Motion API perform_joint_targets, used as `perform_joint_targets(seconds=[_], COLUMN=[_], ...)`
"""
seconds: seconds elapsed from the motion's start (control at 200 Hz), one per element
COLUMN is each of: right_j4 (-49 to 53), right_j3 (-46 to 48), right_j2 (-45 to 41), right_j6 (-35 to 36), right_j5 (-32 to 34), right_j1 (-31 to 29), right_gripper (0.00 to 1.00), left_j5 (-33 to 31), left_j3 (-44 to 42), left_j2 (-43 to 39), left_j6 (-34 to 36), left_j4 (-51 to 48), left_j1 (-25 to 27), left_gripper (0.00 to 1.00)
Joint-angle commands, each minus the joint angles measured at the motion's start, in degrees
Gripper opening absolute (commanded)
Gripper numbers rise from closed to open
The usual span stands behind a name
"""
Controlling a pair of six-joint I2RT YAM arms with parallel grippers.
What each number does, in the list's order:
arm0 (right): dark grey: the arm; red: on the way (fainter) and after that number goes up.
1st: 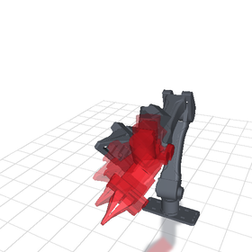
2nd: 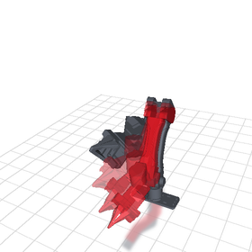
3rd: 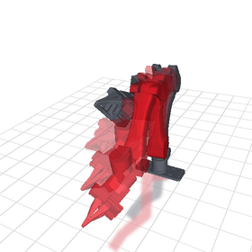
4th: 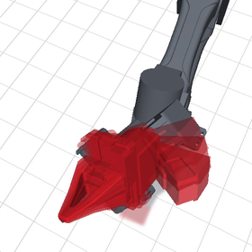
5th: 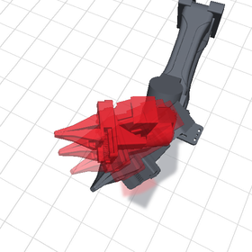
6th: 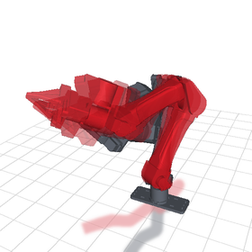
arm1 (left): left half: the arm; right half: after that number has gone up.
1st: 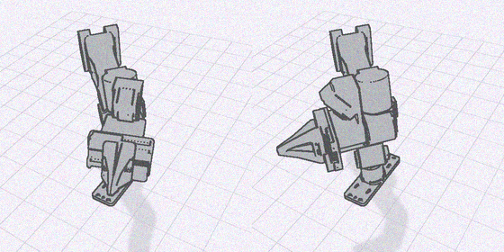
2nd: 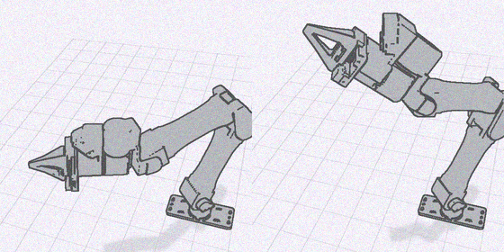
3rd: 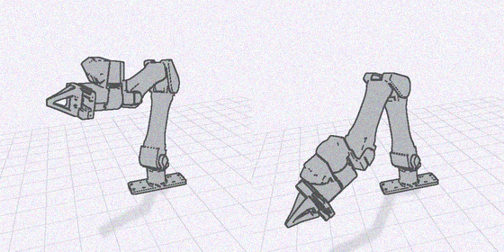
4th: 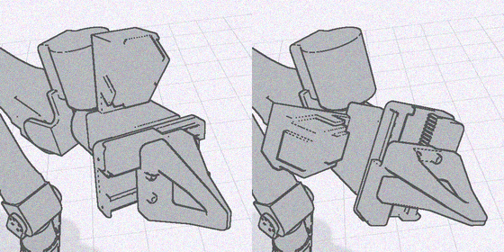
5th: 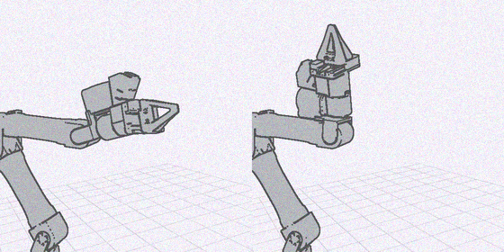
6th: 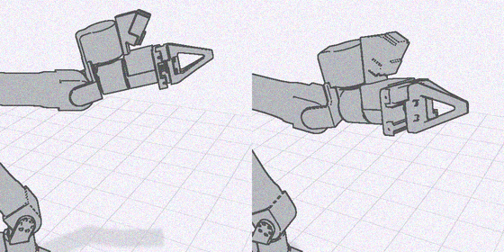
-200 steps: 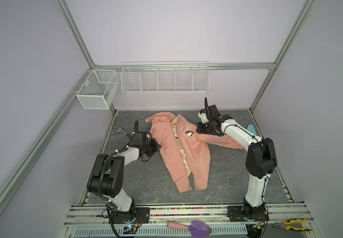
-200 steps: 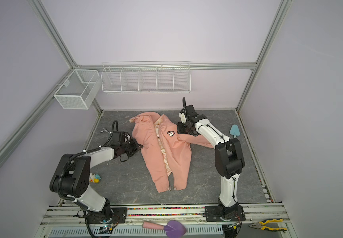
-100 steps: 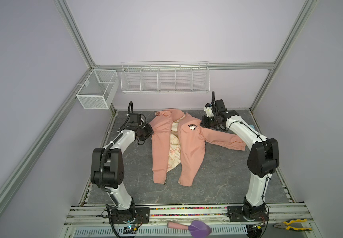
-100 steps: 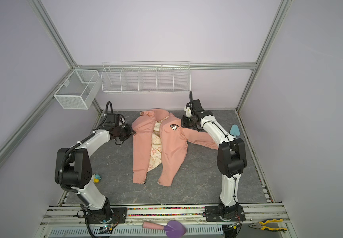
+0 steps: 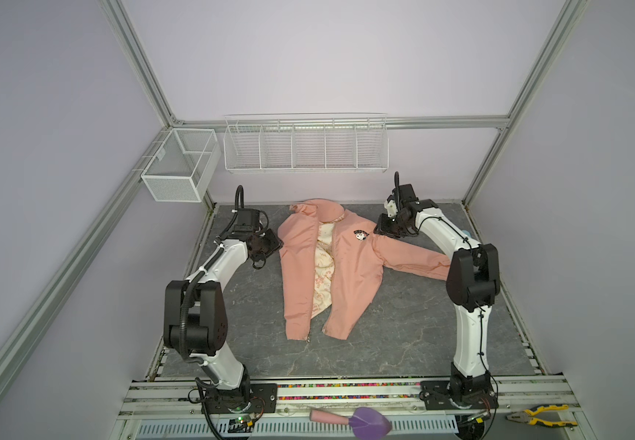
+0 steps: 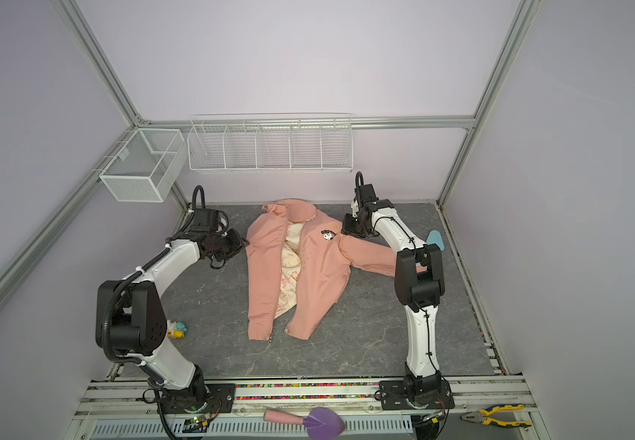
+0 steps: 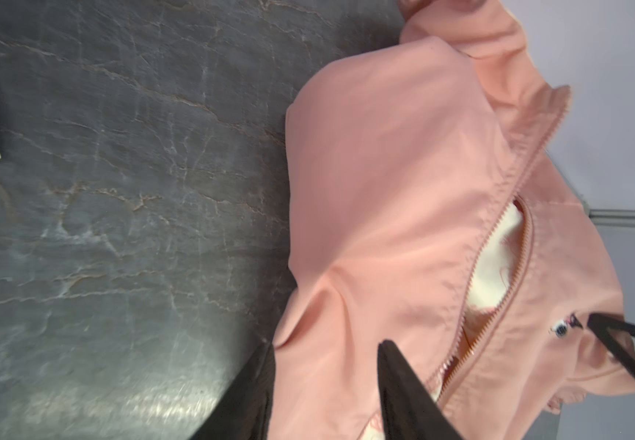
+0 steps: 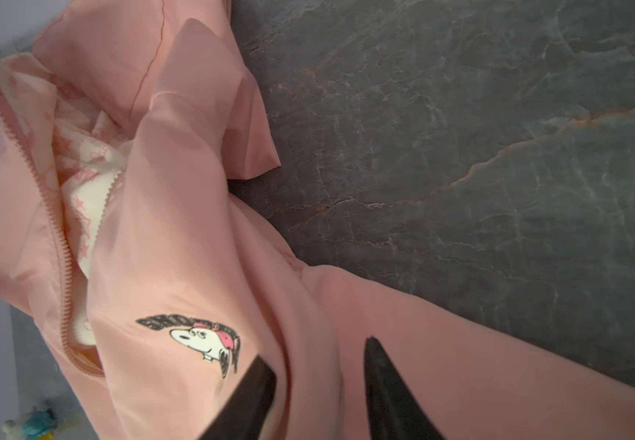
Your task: Zip up the jacket
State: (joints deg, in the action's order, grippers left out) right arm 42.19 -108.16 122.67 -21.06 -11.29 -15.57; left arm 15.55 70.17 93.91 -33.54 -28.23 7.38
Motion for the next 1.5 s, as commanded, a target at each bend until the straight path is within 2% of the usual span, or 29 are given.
perform_joint_targets(seconds=[0.0, 0.11, 0.275, 0.39, 0.565, 0.685, 0.795, 0.92, 1.16, 1.33, 1.495], right_j4=[0.95, -0.26, -1.26, -2.84, -9.69, -13.83, -15.23, -17.45, -18.36, -18.44, -18.18], right_j3=[-0.06, 3.47, 12.13, 20.65, 33.09, 37.4, 39.64, 43.22, 47.94, 49.14, 49.42], right_j2=[-4.36, -9.82, -19.89, -26.92, -33.81, -32.62, -29.96, -28.07, -24.45, -21.29, -19.46], right_j6=[0.49, 0.97, 0.87, -1.1, -7.31, -10.93, -12.23, -13.37, -14.34, -15.3, -16.39], right_j5=[0.92, 2.19, 5.63, 7.15, 5.37, 2.45, 3.71, 3.33, 7.33, 9.42, 10.53], right_j1=[-0.13, -0.8, -4.22, -9.88, -21.18, -27.29, -30.74, -31.45, -31.23, -30.86, -30.41], right_gripper=[0.54, 0.62, 0.64, 0.61, 0.58, 0.55, 0.51, 0.48, 0.42, 0.35, 0.26], left_j5=[-0.41, 1.12, 4.28, 5.43, 5.0, 3.33, 0.76, 0.99, 5.52, 6.74, 7.34], left_j3=[-3.03, -5.25, -8.18, -9.44, -10.46, -13.77, -16.91, -21.69, -29.92, -31.7, -34.85], left_j2=[-5.65, -9.42, -12.31, -11.84, -9.86, -11.36, -13.99, -18.36, -26.05, -27.7, -25.58], left_j6=[1.52, 2.31, 0.71, -1.24, -4.81, -6.94, -7.44, -8.27, -8.87, -7.98, -10.75], left_j4=[-1.65, -1.72, 1.16, 4.55, 7.16, 8.61, 7.05, 6.94, 6.43, 4.05, 8.58], left_j1=[0.54, 3.68, 9.56, 11.16, 11.24, 11.21, 11.23, 11.26, 12.16, 17.73, 24.69], left_gripper=[0.5, 0.52, 0.52, 0.52, 0.49, 0.48, 0.48, 0.48, 0.5, 0.53, 0.53])
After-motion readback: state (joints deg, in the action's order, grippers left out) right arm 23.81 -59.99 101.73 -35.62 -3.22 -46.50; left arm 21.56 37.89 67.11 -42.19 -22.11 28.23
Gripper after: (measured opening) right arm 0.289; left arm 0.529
